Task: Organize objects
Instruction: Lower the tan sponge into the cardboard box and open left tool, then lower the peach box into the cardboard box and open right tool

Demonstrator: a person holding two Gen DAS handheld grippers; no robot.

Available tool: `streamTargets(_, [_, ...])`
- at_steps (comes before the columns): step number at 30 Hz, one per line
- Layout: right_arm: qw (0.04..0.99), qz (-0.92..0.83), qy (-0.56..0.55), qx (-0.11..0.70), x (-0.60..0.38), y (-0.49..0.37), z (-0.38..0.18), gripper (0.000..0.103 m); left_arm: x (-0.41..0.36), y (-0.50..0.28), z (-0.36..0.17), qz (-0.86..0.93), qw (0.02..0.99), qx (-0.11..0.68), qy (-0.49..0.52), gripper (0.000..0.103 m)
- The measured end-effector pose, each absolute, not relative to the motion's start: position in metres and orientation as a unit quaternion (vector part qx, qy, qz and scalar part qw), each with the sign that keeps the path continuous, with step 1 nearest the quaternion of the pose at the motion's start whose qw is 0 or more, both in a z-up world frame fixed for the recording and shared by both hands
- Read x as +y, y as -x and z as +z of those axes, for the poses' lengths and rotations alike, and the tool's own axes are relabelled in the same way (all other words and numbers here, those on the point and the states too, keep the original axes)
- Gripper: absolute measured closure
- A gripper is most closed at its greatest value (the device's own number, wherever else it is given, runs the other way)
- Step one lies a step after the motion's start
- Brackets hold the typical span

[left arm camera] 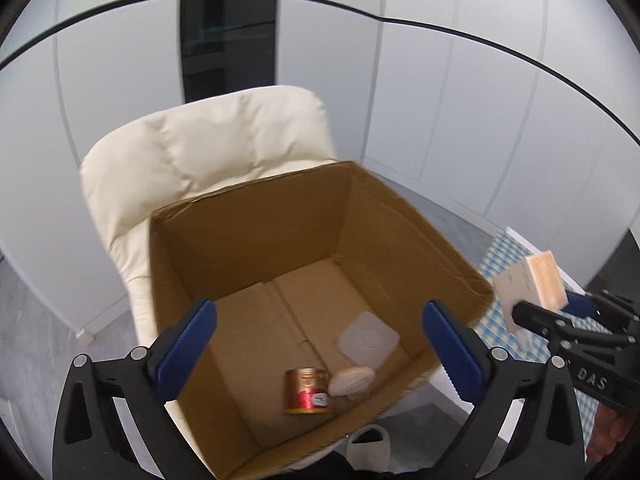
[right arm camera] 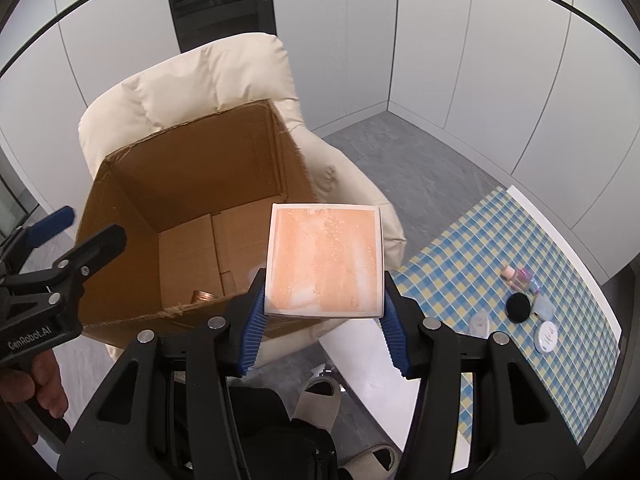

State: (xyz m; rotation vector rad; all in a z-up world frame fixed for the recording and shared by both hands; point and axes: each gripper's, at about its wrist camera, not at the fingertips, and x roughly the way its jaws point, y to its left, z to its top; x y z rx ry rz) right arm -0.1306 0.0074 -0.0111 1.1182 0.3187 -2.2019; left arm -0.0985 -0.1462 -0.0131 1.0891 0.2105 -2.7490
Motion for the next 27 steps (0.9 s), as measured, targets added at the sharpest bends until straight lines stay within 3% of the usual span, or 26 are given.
streamTargets(27, [0.370,-0.817,-0.418,0.146,-0.065,0.105,-0.011,0.049,-0.208,0.073,-0.019,-0.911,0.141,0.097,-0.376,0.000])
